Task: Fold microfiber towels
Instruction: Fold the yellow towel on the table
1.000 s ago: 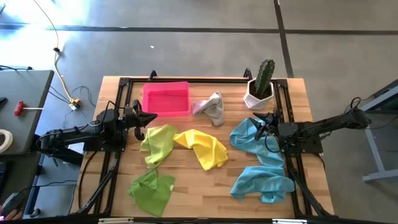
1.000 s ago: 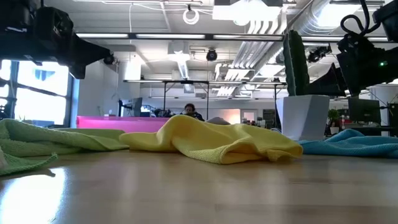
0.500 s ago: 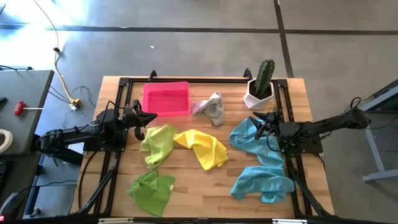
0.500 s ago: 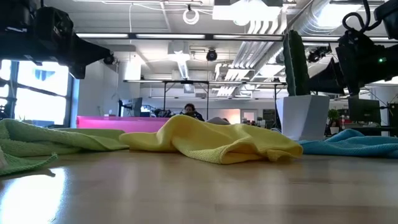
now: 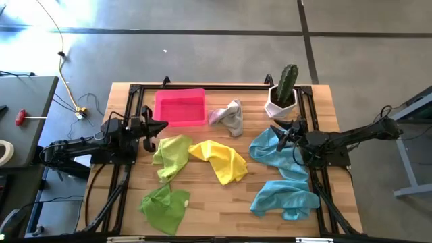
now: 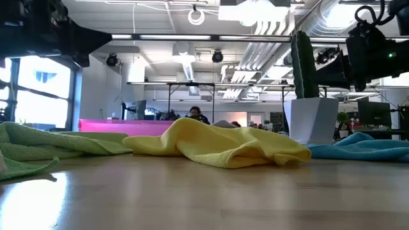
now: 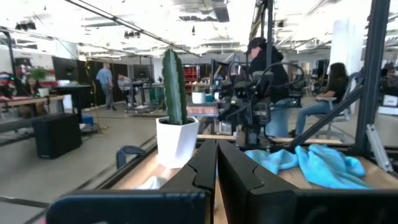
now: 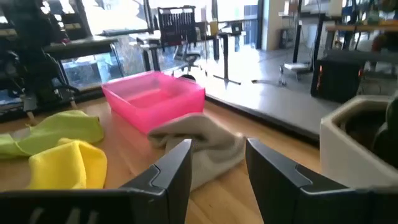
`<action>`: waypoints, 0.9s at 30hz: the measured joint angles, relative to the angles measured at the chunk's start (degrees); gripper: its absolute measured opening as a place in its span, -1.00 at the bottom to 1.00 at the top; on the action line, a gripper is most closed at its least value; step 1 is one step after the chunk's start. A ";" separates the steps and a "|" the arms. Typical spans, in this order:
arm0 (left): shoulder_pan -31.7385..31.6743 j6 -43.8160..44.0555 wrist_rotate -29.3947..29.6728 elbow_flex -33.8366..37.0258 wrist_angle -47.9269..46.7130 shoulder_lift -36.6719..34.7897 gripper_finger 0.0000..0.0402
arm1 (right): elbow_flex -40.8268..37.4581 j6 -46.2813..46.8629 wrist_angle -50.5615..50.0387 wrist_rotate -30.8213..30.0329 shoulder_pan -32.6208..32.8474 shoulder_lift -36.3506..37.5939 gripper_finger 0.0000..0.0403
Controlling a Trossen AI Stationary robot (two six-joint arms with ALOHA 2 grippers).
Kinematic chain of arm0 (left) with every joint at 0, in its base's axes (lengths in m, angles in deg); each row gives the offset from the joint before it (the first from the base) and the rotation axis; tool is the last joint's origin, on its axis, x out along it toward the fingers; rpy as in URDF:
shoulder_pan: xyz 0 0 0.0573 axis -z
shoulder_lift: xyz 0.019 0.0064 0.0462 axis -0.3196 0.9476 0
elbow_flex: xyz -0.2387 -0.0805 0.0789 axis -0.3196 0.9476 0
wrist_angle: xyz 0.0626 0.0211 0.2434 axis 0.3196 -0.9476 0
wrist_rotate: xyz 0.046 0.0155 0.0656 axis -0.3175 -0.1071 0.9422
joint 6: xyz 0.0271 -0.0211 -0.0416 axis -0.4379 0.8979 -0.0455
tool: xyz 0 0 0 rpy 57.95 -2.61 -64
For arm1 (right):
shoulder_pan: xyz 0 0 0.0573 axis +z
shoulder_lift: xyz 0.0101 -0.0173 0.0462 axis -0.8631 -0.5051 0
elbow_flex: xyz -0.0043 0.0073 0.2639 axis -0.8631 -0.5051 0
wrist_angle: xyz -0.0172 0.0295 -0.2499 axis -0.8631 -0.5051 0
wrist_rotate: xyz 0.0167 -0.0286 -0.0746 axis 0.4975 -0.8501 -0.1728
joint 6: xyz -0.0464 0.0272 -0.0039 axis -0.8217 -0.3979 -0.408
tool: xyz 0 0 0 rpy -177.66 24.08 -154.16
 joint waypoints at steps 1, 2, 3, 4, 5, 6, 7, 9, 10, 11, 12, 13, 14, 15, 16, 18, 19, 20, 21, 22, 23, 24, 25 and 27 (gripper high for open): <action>0.00 0.06 0.85 0.00 0.00 0.00 -0.97 | -0.02 -1.31 1.18 0.00 -0.01 0.00 -0.30; 0.00 0.17 1.70 0.00 0.00 0.00 -0.97 | -0.01 -2.67 2.57 0.04 -0.01 0.00 -0.30; 0.00 0.15 2.29 0.00 0.00 0.00 -0.96 | -0.01 -4.05 3.94 0.22 -0.02 0.00 -0.30; 0.00 0.17 2.55 0.00 0.00 0.00 -0.94 | 0.00 -5.38 5.26 0.56 0.00 0.00 -0.30; 0.00 0.08 2.71 0.00 0.02 0.00 -0.91 | -0.01 -6.58 6.44 1.05 0.00 0.00 -0.30; 0.00 -0.23 2.80 0.00 0.02 0.00 -0.88 | 0.00 -7.54 7.45 1.63 0.00 0.00 -0.30; 0.00 -0.51 2.84 0.00 0.02 0.00 -0.84 | -0.01 -8.30 8.40 2.19 0.00 0.00 -0.30; 0.00 -0.68 2.90 0.00 0.05 0.00 -0.75 | -0.01 -9.61 9.93 2.94 0.00 0.00 -0.30; 0.00 -0.71 2.90 0.00 0.19 0.00 -0.70 | 0.00 -10.02 10.37 3.17 0.00 0.01 -0.30; 0.00 -0.73 2.90 0.00 0.61 0.01 -0.65 | 0.00 -10.50 10.94 3.36 -0.02 0.00 -0.30; 0.00 -0.74 2.90 0.00 1.49 0.02 -0.60 | 0.00 -10.83 11.46 3.65 0.00 0.00 -0.30; 0.00 -0.72 2.88 0.00 2.67 0.02 -0.55 | 0.00 -10.94 12.08 4.08 -0.02 0.00 -0.30; -0.02 -0.70 2.74 0.00 3.98 0.02 -0.51 | -0.01 -11.35 12.89 4.84 -0.01 0.00 -0.30; -0.02 -0.66 2.60 0.00 5.33 0.02 -0.48 | -0.02 -11.96 13.85 5.52 0.00 0.00 -0.30; -0.02 -0.66 2.12 -0.08 6.37 0.00 -0.45 | -0.01 -12.72 14.96 6.37 -0.02 0.00 -0.30; -0.02 -0.21 1.04 -0.96 7.00 0.05 -0.41 | -0.01 -14.51 17.45 8.27 -0.02 -0.02 -0.30; 0.00 0.15 0.70 -1.52 7.20 0.25 -0.40 | -0.01 -15.70 18.87 9.25 0.00 -0.02 -0.30; -0.01 0.62 0.54 -2.13 7.37 0.61 -0.40 | -0.01 -16.83 20.19 9.95 -0.01 -0.02 -0.30; -0.02 0.96 0.45 -2.75 7.34 1.08 -0.40 | 0.00 -18.07 21.49 10.45 0.00 -0.02 -0.30; -0.02 1.21 0.46 -3.40 7.31 1.74 -0.40 | 0.00 -19.35 22.70 10.60 0.00 -0.02 -0.30; -0.02 1.50 0.41 -4.15 7.26 2.57 -0.41 | -0.01 -20.55 23.59 10.61 -0.01 -0.02 -0.30; -0.02 1.92 0.35 -4.95 7.22 3.62 -0.41 | 0.00 -21.72 24.46 10.63 -0.02 -0.02 -0.30; -0.02 2.14 0.35 -5.85 7.26 4.78 -0.42 | 0.00 -22.80 25.27 10.63 -0.02 -0.02 -0.30; -0.02 3.21 0.35 -7.59 7.28 7.73 -0.43 | 0.01 -23.88 26.50 10.65 -0.02 -0.07 -0.30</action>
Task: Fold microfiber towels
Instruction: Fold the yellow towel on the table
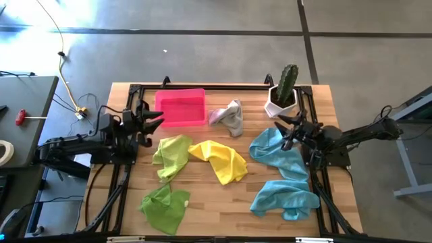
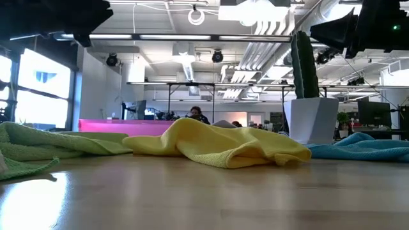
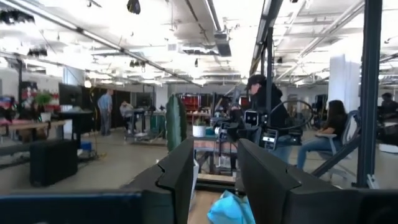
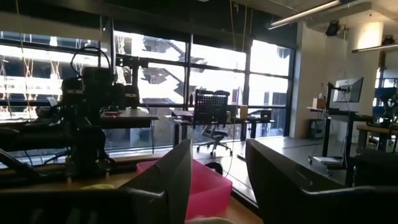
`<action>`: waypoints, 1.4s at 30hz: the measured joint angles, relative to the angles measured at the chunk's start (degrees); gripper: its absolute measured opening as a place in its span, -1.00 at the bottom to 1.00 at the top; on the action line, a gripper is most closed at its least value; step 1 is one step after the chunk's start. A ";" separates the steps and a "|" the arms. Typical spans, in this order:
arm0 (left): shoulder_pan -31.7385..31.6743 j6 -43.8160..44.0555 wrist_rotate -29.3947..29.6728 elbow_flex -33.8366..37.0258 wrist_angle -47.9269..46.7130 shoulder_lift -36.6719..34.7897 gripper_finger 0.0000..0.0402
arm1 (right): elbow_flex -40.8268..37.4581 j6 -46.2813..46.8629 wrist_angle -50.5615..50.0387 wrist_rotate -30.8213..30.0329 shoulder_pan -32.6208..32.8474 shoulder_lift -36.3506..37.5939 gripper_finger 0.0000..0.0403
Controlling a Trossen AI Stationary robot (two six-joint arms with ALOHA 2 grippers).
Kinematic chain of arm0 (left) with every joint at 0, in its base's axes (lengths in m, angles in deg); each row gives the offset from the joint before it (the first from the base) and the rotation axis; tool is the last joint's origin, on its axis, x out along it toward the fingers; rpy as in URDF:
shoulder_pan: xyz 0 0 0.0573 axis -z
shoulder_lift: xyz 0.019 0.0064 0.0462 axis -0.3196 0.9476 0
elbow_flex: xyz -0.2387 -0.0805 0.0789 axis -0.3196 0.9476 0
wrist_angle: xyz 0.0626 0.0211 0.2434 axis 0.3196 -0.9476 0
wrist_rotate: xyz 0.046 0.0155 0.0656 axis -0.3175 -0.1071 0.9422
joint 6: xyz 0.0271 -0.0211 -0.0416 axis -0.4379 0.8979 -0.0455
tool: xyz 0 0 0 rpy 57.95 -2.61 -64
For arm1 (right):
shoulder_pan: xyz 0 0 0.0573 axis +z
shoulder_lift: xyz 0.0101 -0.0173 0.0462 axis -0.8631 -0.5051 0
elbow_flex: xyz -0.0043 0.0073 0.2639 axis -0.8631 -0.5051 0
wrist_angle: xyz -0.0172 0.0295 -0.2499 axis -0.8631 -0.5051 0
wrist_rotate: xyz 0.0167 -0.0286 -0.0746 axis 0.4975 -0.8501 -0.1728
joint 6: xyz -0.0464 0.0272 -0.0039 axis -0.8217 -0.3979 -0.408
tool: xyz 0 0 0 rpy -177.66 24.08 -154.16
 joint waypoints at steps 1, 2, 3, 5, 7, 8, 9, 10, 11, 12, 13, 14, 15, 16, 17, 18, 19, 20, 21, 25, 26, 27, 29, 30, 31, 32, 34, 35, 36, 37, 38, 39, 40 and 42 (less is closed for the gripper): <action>0.00 0.16 0.01 -0.91 -0.05 1.70 -0.43 | 0.10 -0.43 0.04 0.00 0.00 0.00 -0.30; 0.00 0.25 0.01 -1.78 -0.11 3.36 -0.43 | 0.37 -0.46 -0.05 0.00 0.00 -0.02 -0.30; 0.00 0.26 0.03 -2.60 -0.09 5.04 -0.43 | 0.80 -0.46 -0.08 0.11 0.00 -0.06 -0.30; 0.00 0.32 -0.11 -3.98 0.04 8.18 -0.43 | 2.00 -0.79 -0.06 0.68 0.00 -0.64 -0.30; 0.00 0.25 -0.72 -4.81 0.21 11.25 -0.43 | 3.72 -0.89 -0.55 1.94 -0.01 -1.77 -0.30; 0.02 0.31 -1.18 -5.04 0.33 12.69 -0.43 | 4.83 -0.90 -1.32 2.46 -0.02 -2.59 -0.30; 0.02 0.34 -1.63 -5.22 0.35 14.09 -0.43 | 6.13 -0.89 -2.55 3.07 -0.02 -3.54 -0.30; 0.02 0.35 -2.14 -5.40 0.50 15.39 -0.43 | 7.46 -0.89 -4.06 3.38 -0.01 -4.54 -0.30; 0.02 0.37 -2.81 -5.61 0.55 16.69 -0.43 | 8.91 -0.89 -5.74 3.41 0.00 -5.73 -0.30; 0.03 0.47 -3.57 -5.76 0.57 17.98 -0.43 | 10.30 -0.85 -7.66 3.41 0.00 -7.09 -0.30; 0.19 1.10 -4.07 -5.81 1.06 19.13 -0.43 | 11.75 -0.69 -9.31 3.41 -0.02 -8.59 -0.30; 0.51 1.93 -4.29 -5.83 1.92 20.30 -0.44 | 13.14 -0.50 -10.84 3.43 -0.02 -10.15 -0.30; 0.98 2.46 -4.29 -5.88 2.92 21.54 -0.44 | 14.35 -0.39 -12.25 3.43 0.00 -11.74 -0.30; 1.59 2.67 -4.30 -5.90 3.80 22.58 -0.44 | 15.58 -0.09 -13.41 3.43 0.00 -13.46 -0.30; 2.32 2.71 -4.32 -5.90 4.55 23.72 -0.44 | 16.76 0.56 -14.49 3.43 0.00 -15.20 -0.30; 3.18 2.71 -4.34 -5.90 5.16 24.81 -0.44 | 17.84 0.94 -15.72 3.47 0.00 -16.83 -0.30; 4.13 2.72 -4.34 -5.90 5.51 25.83 -0.44 | 18.83 1.41 -16.78 3.45 0.00 -18.56 -0.30; 5.09 2.73 -4.34 -5.90 6.02 26.82 -0.44 | 19.89 2.30 -17.74 3.47 0.00 -20.30 -0.30; 6.11 2.73 -4.32 -5.90 6.50 27.71 -0.44 | 20.76 3.24 -18.78 3.49 0.00 -21.85 -0.30; 10.53 2.73 -4.04 -5.92 7.95 31.06 -0.44 | 23.40 7.54 -21.36 3.49 0.00 -27.79 -0.30; 11.70 2.73 -3.51 -5.95 8.18 31.92 -0.44 | 23.97 8.80 -21.82 3.48 0.00 -29.17 -0.30; 12.85 2.74 -2.84 -5.96 8.23 32.78 -0.44 | 24.46 10.02 -21.92 3.50 0.00 -30.55 -0.30; 15.17 3.17 -1.01 -5.96 8.17 34.48 -0.44 | 25.05 12.58 -22.11 3.50 0.00 -32.98 -0.30; 16.34 3.61 0.04 -5.96 8.21 35.35 -0.44 | 25.32 13.93 -22.20 3.51 0.00 -34.14 -0.30; 17.45 4.30 1.03 -5.96 8.20 36.24 -0.44 | 25.57 15.27 -22.28 3.76 0.00 -35.27 -0.30; 18.53 4.96 1.98 -5.96 8.34 37.19 -0.44 | 25.72 16.64 -22.33 4.58 0.00 -36.24 -0.30; 20.79 6.54 3.65 -5.96 9.38 39.32 -0.44 | 26.01 19.89 -22.28 6.39 0.02 -38.07 -0.30; 21.82 7.35 4.19 -5.96 10.07 40.34 -0.44 | 26.02 21.58 -22.32 7.81 0.02 -38.84 -0.30; 22.92 8.01 4.66 -5.96 11.09 41.50 -0.44 | 26.02 23.23 -22.40 9.03 0.03 -39.46 -0.30; 23.97 8.66 5.06 -5.99 11.64 42.66 -0.44 | 26.02 25.01 -22.37 10.37 0.04 -40.07 -0.30; 25.00 9.33 5.45 -5.99 11.83 43.75 -0.44 | 26.02 26.77 -22.33 11.42 0.04 -40.61 -0.30; 26.01 10.20 5.91 -5.99 11.84 44.83 -0.44 | 26.02 28.55 -22.42 12.68 0.05 -41.07 -0.30; 26.97 11.28 6.46 -5.99 11.83 45.96 -0.44 | 26.02 30.09 -22.45 13.74 0.04 -41.53 -0.30; 28.67 13.47 6.70 -5.99 11.07 48.09 -0.44 | 26.02 32.88 -22.67 15.94 0.07 -42.49 -0.30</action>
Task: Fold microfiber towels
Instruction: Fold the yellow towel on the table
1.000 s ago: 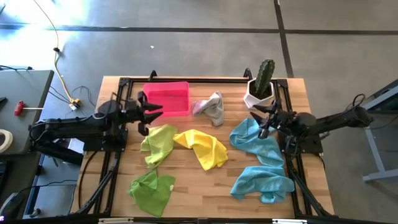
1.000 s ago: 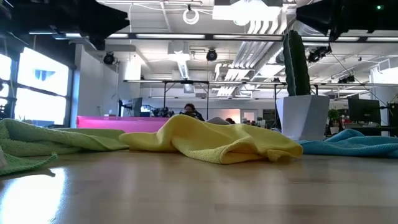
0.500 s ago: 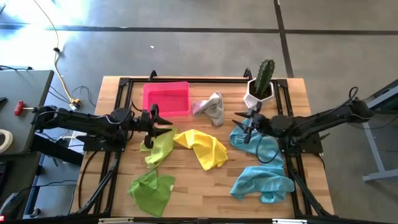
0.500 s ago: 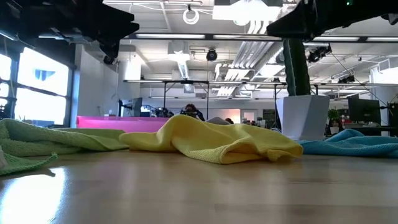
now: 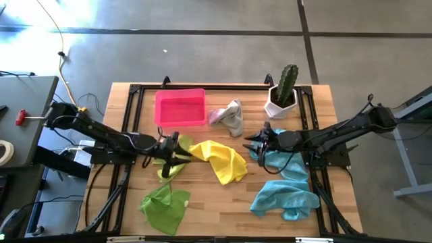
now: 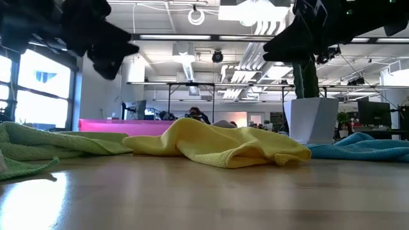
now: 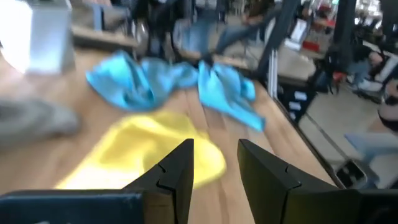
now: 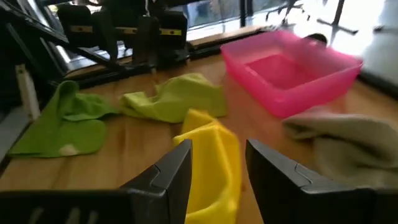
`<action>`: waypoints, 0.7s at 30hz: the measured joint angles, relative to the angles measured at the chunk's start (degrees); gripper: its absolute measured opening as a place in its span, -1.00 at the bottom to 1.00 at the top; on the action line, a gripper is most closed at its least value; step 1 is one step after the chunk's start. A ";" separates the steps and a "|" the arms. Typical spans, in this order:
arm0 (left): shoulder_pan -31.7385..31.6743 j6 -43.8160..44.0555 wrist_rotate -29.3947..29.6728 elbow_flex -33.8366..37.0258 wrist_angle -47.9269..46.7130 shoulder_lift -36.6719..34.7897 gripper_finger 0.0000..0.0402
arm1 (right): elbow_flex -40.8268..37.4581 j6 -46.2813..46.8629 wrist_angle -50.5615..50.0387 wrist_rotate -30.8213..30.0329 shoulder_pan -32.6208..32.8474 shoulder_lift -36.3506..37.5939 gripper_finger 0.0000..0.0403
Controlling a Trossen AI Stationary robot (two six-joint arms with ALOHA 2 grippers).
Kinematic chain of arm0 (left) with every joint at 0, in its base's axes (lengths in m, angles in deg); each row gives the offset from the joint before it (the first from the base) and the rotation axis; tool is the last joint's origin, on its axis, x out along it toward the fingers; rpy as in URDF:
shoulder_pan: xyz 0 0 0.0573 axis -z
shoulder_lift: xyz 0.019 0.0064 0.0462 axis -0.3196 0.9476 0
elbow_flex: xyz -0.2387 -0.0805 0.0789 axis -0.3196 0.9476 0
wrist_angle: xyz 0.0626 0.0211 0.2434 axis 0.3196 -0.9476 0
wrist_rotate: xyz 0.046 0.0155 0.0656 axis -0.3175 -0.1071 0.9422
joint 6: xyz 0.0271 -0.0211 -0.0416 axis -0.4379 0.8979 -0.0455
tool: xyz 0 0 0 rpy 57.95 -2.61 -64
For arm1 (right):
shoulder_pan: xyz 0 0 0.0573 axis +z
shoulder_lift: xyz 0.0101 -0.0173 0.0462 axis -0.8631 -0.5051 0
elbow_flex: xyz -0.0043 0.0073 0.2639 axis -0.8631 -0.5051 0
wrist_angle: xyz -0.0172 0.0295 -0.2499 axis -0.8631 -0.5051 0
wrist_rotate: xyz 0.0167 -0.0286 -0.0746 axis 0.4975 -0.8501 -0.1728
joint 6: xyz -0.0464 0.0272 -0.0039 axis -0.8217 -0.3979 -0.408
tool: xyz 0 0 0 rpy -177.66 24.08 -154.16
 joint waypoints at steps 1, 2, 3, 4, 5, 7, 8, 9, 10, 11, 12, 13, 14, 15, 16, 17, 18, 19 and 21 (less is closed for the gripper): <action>0.76 0.69 -0.08 0.00 -0.61 0.97 -0.44 | 0.00 1.16 -0.41 0.97 -0.01 -0.51 -0.30; 1.45 1.24 -0.12 0.00 -1.15 1.98 -0.44 | 0.00 2.23 -0.66 1.80 0.00 -1.03 -0.30; 2.02 1.62 -0.13 0.00 -1.89 2.98 -0.44 | 0.00 3.29 -1.08 2.30 0.00 -1.53 -0.30; 2.51 1.82 -0.02 0.00 -2.80 3.85 -0.44 | 0.00 4.24 -1.33 2.74 0.00 -2.14 -0.30; 2.92 1.93 0.06 0.00 -3.68 4.70 -0.44 | 0.00 5.21 -1.75 3.26 0.00 -2.74 -0.30; 3.48 1.97 1.11 0.00 -5.97 6.27 -0.44 | 0.00 6.43 -2.60 3.95 0.00 -3.99 -0.30; 3.66 2.28 2.07 0.00 -7.52 7.08 -0.44 | 0.00 6.94 -3.10 3.95 0.03 -4.66 -0.30; 3.70 2.75 2.97 0.01 -9.08 7.67 -0.44 | 0.00 7.44 -3.46 3.97 0.11 -5.30 -0.30; 3.70 3.45 3.97 0.02 -10.62 8.26 -0.44 | 0.00 7.76 -3.91 3.98 0.11 -5.81 -0.30; 3.64 4.16 5.02 0.02 -12.15 8.82 -0.44 | 0.00 7.87 -4.19 3.98 0.11 -6.36 -0.30; 3.53 4.73 5.90 0.00 -14.00 9.30 -0.44 | 0.00 7.87 -4.38 3.98 0.11 -6.81 -0.30; 3.47 4.93 6.74 0.03 -16.22 9.61 -0.44 | 0.00 7.87 -4.92 3.97 0.11 -7.08 -0.30; 3.41 4.94 7.58 0.04 -18.08 9.95 -0.44 | 0.00 7.86 -5.01 3.96 0.11 -7.40 -0.30; 3.39 5.08 8.43 0.02 -19.88 10.29 -0.44 | 0.00 7.78 -5.31 3.92 0.11 -7.50 -0.30; 3.39 5.69 9.35 0.02 -22.08 10.54 -0.44 | 0.00 7.44 -5.97 3.74 0.11 -7.48 -0.30; 3.39 6.42 10.00 0.02 -24.16 10.86 -0.44 | 0.00 7.34 -6.45 3.55 0.11 -7.48 -0.30; 3.39 7.34 10.33 0.02 -26.52 11.00 -0.44 | 0.00 6.89 -7.15 3.19 0.11 -7.46 -0.30; 3.39 8.31 10.46 0.02 -28.64 11.14 -0.44 | 0.00 6.33 -7.97 2.77 0.11 -7.45 -0.30; 3.39 10.91 10.47 -0.30 -32.38 11.20 -0.44 | 0.00 5.22 -9.88 2.26 0.11 -7.45 -0.30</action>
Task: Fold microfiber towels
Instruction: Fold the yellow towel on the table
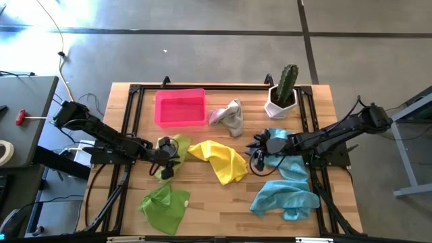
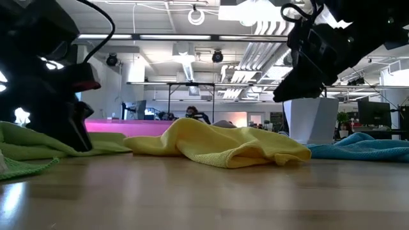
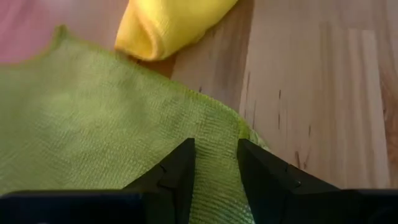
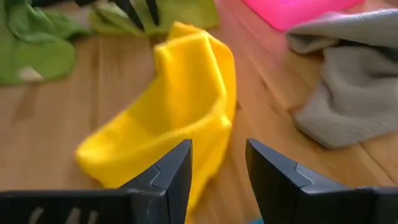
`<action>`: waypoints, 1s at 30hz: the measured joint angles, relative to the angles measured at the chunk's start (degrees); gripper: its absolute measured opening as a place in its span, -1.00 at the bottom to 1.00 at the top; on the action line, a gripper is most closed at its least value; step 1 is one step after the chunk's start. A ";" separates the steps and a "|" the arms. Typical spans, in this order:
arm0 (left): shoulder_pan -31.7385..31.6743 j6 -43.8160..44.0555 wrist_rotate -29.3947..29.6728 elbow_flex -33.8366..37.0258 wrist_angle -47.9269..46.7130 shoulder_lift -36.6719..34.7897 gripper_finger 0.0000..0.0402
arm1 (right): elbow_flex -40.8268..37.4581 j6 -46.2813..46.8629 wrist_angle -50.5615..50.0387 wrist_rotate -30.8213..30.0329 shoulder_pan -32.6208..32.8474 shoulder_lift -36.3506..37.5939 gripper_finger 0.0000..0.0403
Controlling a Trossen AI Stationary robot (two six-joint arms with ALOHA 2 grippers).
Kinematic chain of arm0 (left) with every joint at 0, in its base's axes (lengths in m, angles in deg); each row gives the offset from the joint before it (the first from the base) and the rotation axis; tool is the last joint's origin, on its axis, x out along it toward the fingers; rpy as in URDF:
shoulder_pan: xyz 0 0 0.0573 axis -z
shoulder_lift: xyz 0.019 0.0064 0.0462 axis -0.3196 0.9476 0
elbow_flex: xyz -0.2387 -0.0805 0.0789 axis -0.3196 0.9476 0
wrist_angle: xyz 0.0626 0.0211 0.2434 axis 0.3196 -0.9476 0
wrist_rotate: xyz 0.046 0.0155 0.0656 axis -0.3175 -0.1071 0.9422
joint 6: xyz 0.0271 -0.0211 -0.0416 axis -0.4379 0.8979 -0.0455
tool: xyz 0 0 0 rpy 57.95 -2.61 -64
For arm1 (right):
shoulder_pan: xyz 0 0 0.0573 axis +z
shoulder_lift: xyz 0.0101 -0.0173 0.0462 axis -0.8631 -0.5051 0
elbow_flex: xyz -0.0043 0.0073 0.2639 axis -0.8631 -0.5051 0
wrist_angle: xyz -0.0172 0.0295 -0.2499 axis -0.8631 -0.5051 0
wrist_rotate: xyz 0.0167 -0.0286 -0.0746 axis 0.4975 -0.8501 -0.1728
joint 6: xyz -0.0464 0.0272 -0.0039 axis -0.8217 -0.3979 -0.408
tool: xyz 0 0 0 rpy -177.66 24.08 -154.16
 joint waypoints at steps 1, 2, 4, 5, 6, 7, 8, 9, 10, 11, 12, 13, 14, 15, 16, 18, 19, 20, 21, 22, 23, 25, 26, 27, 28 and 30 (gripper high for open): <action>0.00 1.54 -0.21 -0.12 -1.90 -0.13 -0.44 | 0.00 -0.16 -1.09 -0.01 0.00 0.00 -0.30; 0.12 2.81 -0.45 -0.20 -3.16 -0.25 -0.44 | 0.00 -0.19 -2.36 -0.01 0.00 0.00 -0.30; 0.44 5.03 -1.31 -0.42 -4.89 -0.44 -0.44 | 0.00 0.11 -5.09 0.01 0.00 0.00 -0.30; 0.68 5.71 -1.67 -0.43 -5.53 -0.80 -0.44 | 0.00 0.46 -6.44 0.30 0.00 0.00 -0.30; 0.98 6.31 -2.14 -0.43 -6.05 -1.13 -0.44 | 0.00 1.10 -8.10 1.03 0.00 0.01 -0.30; 1.28 6.67 -2.58 -0.42 -6.32 -1.42 -0.44 | 0.00 1.88 -9.99 1.66 0.00 0.02 -0.30; 1.66 6.99 -3.35 -0.33 -6.62 -1.98 -0.44 | 0.00 2.75 -11.85 1.96 0.00 0.02 -0.30; 2.13 7.29 -4.56 -0.19 -7.14 -2.83 -0.44 | 0.00 3.68 -13.56 2.63 0.00 0.02 -0.30; 2.52 7.38 -5.49 -0.15 -7.67 -3.46 -0.44 | 0.00 4.53 -15.43 3.06 0.00 0.02 -0.30; 2.85 8.00 -6.36 -0.10 -8.46 -4.29 -0.44 | 0.00 5.36 -17.31 3.30 0.00 0.02 -0.30; 3.10 8.78 -7.22 -0.03 -9.74 -5.30 -0.44 | 0.00 6.45 -19.02 3.64 0.00 0.02 -0.30; 3.37 9.95 -7.90 -0.01 -11.22 -6.28 -0.44 | 0.00 7.10 -20.49 4.15 0.00 0.02 -0.30; 3.54 11.37 -8.76 -0.01 -12.62 -7.21 -0.44 | 0.00 8.00 -21.87 4.40 0.00 0.04 -0.30; 3.64 12.77 -9.75 -0.01 -14.09 -8.10 -0.44 | 0.00 8.65 -23.21 4.58 0.00 0.04 -0.30; 3.82 14.40 -10.75 -0.01 -15.70 -9.10 -0.44 | 0.00 9.11 -24.54 4.69 0.00 0.04 -0.30; 4.28 17.41 -12.27 -0.01 -18.23 -10.66 -0.44 | 0.00 9.15 -26.93 5.10 0.00 0.04 -0.30; 4.51 18.85 -13.10 -0.01 -19.26 -11.38 -0.44 | 0.00 9.19 -28.16 5.19 0.00 0.04 -0.30; 4.73 20.19 -14.01 -0.01 -20.12 -12.07 -0.44 | 0.00 9.39 -29.35 5.31 0.00 0.04 -0.30; 4.97 21.50 -15.08 -0.01 -21.01 -12.71 -0.44 | 0.00 10.07 -30.73 5.77 0.00 0.04 -0.30; 5.16 22.57 -16.25 -0.01 -21.84 -13.37 -0.44 | 0.00 10.71 -32.24 6.11 0.00 0.04 -0.30; 5.32 23.74 -17.77 -0.01 -22.79 -14.07 -0.44 | 0.00 11.39 -33.85 6.74 0.00 0.04 -0.30; 5.62 25.60 -20.26 -0.01 -24.56 -15.11 -0.44 | 0.00 13.17 -37.94 7.59 0.00 0.04 -0.30; 5.75 26.61 -21.45 -0.01 -25.47 -15.62 -0.44 | 0.00 14.28 -40.19 7.90 0.00 0.06 -0.30; 5.88 27.59 -22.38 -0.01 -26.42 -16.07 -0.44 | 0.02 15.43 -42.19 8.01 0.00 0.14 -0.30; 6.01 28.56 -23.11 -0.01 -27.20 -16.42 -0.44 | 0.14 16.73 -44.30 8.12 0.00 0.22 -0.30; 6.21 29.86 -23.62 0.04 -27.90 -17.10 -0.44 | 0.31 19.50 -48.48 8.12 0.00 0.24 -0.30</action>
